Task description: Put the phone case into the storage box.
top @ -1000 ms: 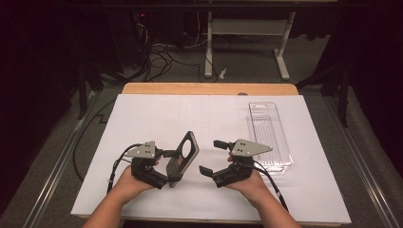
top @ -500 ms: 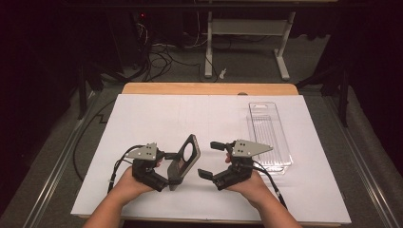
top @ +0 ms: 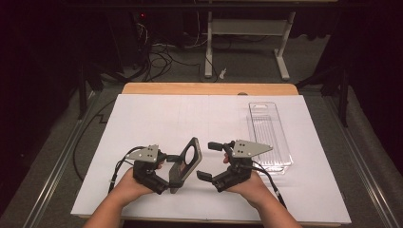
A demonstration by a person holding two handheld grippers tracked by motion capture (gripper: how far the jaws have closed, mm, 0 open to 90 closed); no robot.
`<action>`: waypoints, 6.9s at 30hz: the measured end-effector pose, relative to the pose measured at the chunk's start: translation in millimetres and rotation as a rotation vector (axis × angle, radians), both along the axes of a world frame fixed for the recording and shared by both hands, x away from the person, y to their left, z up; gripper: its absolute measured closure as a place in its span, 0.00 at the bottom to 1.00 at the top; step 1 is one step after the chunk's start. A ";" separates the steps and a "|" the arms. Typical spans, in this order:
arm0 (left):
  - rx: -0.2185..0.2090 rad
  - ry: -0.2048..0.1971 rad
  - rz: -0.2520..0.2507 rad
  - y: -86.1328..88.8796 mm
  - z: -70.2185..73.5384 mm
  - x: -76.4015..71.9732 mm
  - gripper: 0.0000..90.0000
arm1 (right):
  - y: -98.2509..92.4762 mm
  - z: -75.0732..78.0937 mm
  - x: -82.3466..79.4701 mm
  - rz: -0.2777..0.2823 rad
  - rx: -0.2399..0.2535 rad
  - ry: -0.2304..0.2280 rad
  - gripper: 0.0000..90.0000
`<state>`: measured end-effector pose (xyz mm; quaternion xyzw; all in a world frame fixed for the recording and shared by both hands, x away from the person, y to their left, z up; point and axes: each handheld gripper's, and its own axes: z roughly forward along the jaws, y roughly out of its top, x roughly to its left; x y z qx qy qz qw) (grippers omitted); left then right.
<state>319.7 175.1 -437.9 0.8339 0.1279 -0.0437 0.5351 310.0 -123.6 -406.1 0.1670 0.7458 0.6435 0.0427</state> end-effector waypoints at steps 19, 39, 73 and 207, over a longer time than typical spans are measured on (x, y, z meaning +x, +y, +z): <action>0.004 0.008 -0.073 -4.8 -0.2 -3.3 0.15 | 4.3 3.1 -0.7 0.040 0.021 -0.003 0.00; 0.007 0.012 -0.107 -7.8 -0.1 -5.8 0.14 | 11.4 0.4 10.1 0.128 0.056 0.009 0.05; 0.007 0.003 -0.113 -9.2 -0.6 -7.1 0.14 | 11.3 -1.6 10.7 0.169 0.115 0.040 0.15; 0.089 -0.124 0.600 53.7 -3.2 -9.5 0.01 | -62.7 40.2 -9.2 -0.573 -0.029 -0.202 0.15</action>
